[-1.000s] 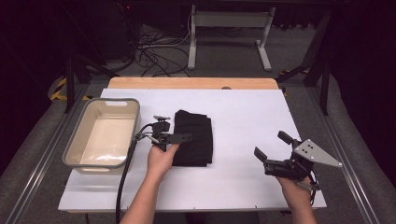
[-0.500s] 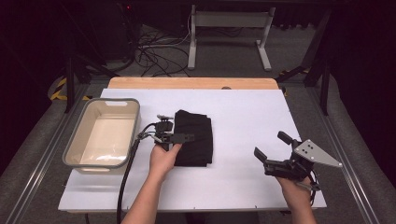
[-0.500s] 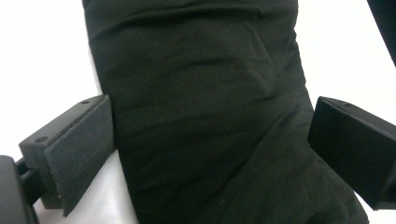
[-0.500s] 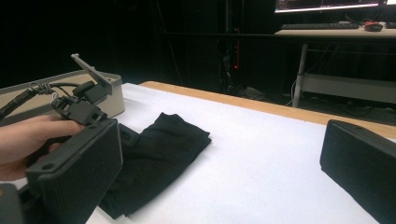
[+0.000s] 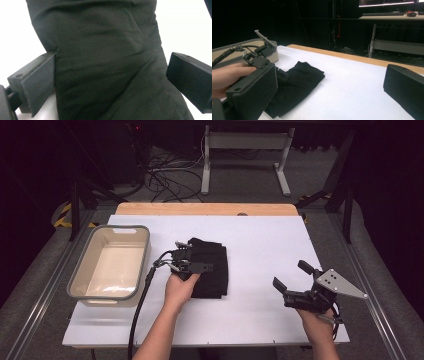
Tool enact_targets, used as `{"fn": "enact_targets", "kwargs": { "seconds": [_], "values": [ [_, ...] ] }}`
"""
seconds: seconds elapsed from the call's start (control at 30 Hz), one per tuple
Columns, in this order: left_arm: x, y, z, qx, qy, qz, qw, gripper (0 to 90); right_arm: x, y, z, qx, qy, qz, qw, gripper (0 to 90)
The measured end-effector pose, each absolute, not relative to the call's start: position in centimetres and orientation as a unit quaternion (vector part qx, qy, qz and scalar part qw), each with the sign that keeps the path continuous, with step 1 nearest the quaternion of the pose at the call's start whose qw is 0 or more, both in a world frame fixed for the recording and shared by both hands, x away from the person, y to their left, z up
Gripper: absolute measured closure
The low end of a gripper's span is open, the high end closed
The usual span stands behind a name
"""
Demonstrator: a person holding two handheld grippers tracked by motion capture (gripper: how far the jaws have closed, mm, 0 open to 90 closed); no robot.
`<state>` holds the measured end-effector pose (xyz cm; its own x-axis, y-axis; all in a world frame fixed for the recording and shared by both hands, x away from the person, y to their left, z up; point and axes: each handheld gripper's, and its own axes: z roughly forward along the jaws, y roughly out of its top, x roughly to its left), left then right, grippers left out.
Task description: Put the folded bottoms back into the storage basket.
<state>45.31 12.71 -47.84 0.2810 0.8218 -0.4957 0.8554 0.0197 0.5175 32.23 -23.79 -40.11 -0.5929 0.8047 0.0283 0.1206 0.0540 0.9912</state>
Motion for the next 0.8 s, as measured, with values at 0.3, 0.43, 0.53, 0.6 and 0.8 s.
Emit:
{"fn": "enact_targets", "kwargs": {
  "seconds": [0.3,0.43,0.53,0.6,0.8],
  "values": [
    [45.5,12.2,-47.8,0.697,0.601,-0.03,0.39,0.5,32.2,-24.0,-40.0,0.35,0.661,0.597,0.29,0.0],
    [45.4,11.5,-47.8,0.704,0.601,-0.014,0.378,0.4,32.2,-23.9,-40.0,0.349,0.662,0.596,0.291,0.0],
    [45.4,10.9,-47.7,0.711,0.598,-0.002,0.371,0.5,32.3,-23.9,-40.1,0.349,0.662,0.595,0.292,0.0],
    [45.4,10.6,-47.7,0.711,0.595,-0.007,0.375,0.5,32.4,-23.9,-40.2,0.35,0.663,0.594,0.292,0.0],
    [45.4,9.7,-47.6,0.717,0.594,0.004,0.364,0.4,32.4,-24.0,-40.1,0.35,0.662,0.595,0.292,0.0]
  ]
}}
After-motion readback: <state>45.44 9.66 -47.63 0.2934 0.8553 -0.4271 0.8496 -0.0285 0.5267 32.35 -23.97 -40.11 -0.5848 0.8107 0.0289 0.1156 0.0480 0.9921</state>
